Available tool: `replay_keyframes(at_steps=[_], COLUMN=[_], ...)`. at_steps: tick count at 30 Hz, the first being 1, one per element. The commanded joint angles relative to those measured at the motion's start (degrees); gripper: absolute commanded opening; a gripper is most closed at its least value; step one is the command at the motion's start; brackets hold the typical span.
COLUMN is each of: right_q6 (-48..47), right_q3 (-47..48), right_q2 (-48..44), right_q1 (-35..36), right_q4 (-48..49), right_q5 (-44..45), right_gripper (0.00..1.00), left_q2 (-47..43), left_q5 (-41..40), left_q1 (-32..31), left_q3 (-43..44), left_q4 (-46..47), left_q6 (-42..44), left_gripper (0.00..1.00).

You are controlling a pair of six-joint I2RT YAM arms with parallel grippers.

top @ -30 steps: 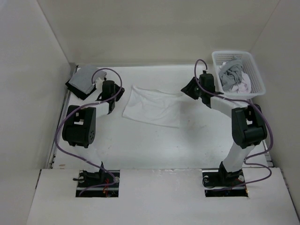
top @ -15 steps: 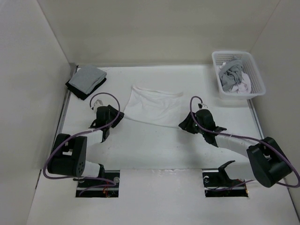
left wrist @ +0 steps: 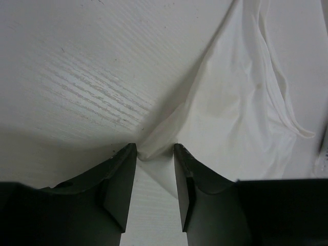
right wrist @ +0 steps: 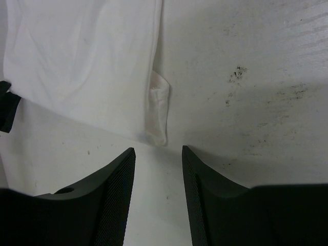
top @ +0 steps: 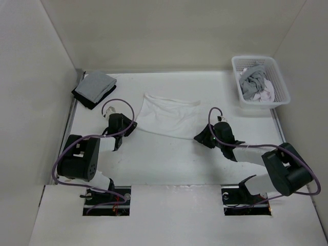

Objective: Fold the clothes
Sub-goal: Fold the tank top

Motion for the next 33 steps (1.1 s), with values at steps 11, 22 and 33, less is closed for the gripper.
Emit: replay_keyframes(at_steps=[11,22,33], right_q6=[2.84,4.16,3.47], right_q3=[2.3,5.29,0.02], right_q2=[3.79,8.88,-16.28], right_q1=[-1.21,-2.09,1.41], right_q4=[5.02,6.68,-3.11], right_q5=[-1.3,-3.32,-0.7], right_gripper=[0.39,0.15,0.03], left_q2=[2.35,0.94,-27.04], left_q5=[-1.6,-1.6,-1.5], left_q1=[-0.5,-0.33,-2.34], left_q3=[1.78,0.64,-3.93], left_q4=[-1.08,-0.02,-8.6], left_q6=[-0.56,-0.65,-0.83], left_gripper=[0.09,0.04,0.0])
